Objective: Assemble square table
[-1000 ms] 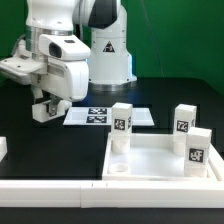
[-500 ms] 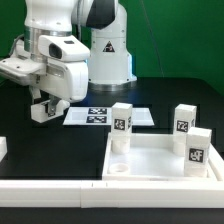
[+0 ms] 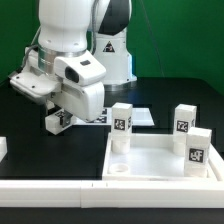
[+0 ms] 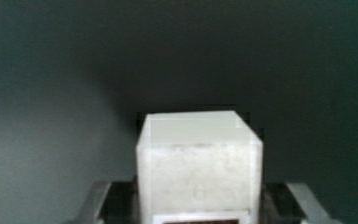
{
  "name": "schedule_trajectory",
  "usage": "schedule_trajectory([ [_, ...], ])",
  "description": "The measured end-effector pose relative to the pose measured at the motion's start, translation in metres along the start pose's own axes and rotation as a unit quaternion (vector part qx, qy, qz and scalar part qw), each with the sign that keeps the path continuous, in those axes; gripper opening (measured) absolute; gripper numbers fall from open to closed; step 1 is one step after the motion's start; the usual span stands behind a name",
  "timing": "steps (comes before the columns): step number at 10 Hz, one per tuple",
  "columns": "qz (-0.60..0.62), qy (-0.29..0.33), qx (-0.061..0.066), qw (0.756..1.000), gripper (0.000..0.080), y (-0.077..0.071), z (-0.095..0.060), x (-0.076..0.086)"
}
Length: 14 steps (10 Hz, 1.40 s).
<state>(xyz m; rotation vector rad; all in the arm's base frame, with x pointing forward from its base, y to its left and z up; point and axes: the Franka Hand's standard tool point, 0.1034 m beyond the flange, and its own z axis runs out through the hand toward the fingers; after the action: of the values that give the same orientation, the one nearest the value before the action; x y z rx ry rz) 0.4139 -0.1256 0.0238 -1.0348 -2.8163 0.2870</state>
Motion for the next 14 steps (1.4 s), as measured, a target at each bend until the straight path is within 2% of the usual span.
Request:
schedule_trajectory([
  [1, 0.001, 0.0, 0.0, 1.0, 0.0281, 0.0, 0.001, 0.0],
  [2, 0.002, 0.001, 0.0, 1.0, 0.0379, -0.001, 0.001, 0.0],
  [3, 0.002, 0.001, 0.0, 1.0, 0.0515, -0.001, 0.001, 0.0],
  [4, 0.003, 0.001, 0.0, 1.0, 0.0515, -0.001, 0.001, 0.0],
  [5, 0.011, 0.001, 0.0, 1.0, 0.0619, -0.001, 0.001, 0.0],
  [6, 0.027, 0.0, 0.001, 1.0, 0.0644, -0.002, 0.0, -0.001],
  [8, 0.09, -0.023, -0.005, 0.996, 0.0644, -0.004, -0.022, -0.012],
  [10, 0.241, -0.036, -0.015, 0.97, 0.0649, 0.011, -0.034, -0.012],
  [11, 0.281, -0.04, -0.024, 0.959, 0.0649, 0.016, -0.033, -0.01],
  [14, 0.38, -0.035, -0.027, 0.924, 0.0649, 0.016, -0.032, -0.009],
])
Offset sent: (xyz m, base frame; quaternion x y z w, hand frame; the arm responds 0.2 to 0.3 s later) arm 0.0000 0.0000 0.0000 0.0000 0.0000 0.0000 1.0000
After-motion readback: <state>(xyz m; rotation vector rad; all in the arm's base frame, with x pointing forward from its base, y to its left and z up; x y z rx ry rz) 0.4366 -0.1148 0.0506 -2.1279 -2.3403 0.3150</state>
